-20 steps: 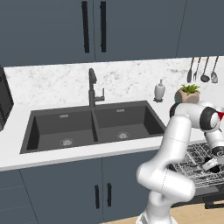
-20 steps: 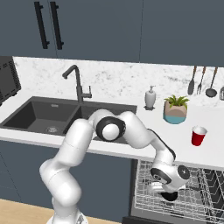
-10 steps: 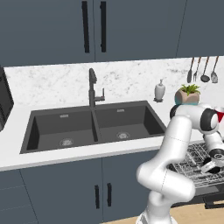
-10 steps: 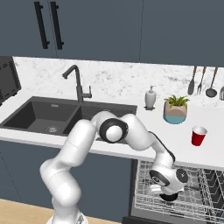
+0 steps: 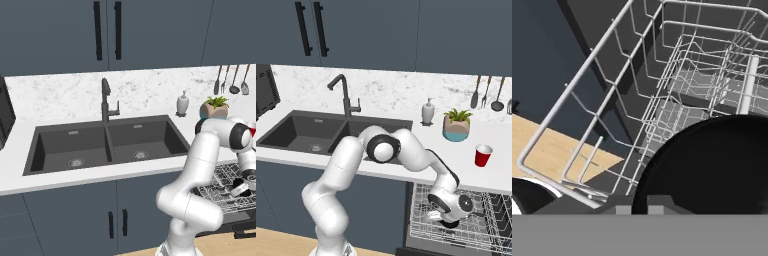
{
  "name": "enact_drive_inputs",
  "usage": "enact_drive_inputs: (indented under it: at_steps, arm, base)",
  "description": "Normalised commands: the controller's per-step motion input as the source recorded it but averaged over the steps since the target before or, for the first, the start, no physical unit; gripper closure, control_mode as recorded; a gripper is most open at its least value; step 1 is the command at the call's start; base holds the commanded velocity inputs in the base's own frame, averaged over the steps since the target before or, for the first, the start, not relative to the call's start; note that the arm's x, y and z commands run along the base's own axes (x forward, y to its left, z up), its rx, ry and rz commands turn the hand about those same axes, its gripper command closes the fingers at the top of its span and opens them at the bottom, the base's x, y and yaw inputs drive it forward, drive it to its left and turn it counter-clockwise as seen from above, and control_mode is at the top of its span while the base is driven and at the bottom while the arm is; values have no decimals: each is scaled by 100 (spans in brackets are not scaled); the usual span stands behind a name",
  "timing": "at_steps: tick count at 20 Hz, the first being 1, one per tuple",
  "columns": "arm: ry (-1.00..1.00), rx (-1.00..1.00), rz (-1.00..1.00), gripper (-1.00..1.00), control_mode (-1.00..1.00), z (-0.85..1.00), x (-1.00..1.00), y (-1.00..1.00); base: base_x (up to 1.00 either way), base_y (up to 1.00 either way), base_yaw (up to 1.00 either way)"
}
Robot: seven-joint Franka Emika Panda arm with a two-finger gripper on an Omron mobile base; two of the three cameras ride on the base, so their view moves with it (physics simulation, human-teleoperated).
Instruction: Pick up the cup and bowl from the counter, place them in the dishwasher, and close the dishwasher door.
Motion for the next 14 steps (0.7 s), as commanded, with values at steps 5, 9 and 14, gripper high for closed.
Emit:
enact_drive_inputs:
  at_steps: [5,9,14]
  arm:
    - [0,0,0,100,-100,28,14,3]
    - [0,0,0,100,-100,3,37,0]
    - [0,0,0,100,-100,-41,12,0]
  base:
    - [0,0,0]
    - [0,0,0]
    - [0,0,0]
